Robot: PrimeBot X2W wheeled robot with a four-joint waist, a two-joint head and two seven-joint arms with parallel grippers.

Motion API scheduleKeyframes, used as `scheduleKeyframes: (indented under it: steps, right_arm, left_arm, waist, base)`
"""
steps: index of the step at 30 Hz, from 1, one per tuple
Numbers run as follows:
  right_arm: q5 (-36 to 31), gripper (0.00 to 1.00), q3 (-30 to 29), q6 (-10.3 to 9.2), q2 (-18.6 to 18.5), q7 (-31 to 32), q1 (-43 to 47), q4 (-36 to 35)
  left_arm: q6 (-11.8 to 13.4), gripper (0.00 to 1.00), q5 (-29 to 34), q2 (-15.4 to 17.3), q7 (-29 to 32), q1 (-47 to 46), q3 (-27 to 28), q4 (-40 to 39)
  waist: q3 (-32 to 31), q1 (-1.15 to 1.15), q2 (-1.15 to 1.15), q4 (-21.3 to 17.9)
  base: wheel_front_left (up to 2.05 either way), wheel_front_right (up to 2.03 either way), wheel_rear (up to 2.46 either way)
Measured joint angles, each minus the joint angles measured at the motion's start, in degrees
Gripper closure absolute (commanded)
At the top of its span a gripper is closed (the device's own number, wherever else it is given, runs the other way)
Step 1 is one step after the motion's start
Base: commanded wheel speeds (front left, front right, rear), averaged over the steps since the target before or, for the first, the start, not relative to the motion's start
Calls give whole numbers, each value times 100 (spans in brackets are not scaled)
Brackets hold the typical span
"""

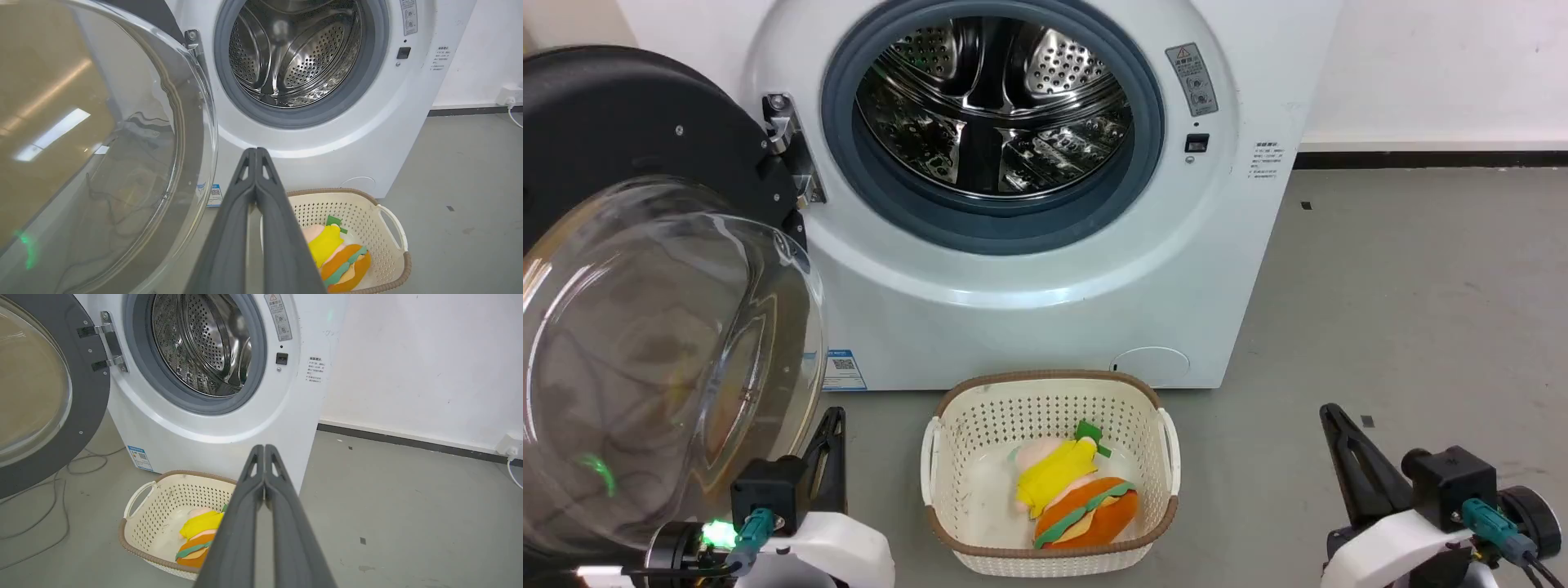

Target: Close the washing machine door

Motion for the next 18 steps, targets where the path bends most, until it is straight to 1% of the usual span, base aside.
scheduleKeyframes:
  steps: [16, 17, 18]
  right_arm:
    - [0, 100, 2, 0, 1, 3, 0, 1]
    - [0, 0, 0, 0, 1, 3, 0, 1]
    - [2, 0, 0, 0, 0, 3, 1, 0]
  left_arm:
    - [0, 100, 0, -1, 0, 0, 3, 0]
    - [0, 0, 0, -1, 0, 0, 0, 0]
    - [1, 0, -1, -1, 0, 1, 1, 1]
  waist:
    - [0, 0, 0, 0]
    - [0, 0, 0, 0]
    - [0, 0, 0, 0]
  base:
    - [0, 0, 0]
    - [0, 0, 0]
    - [0, 0, 0]
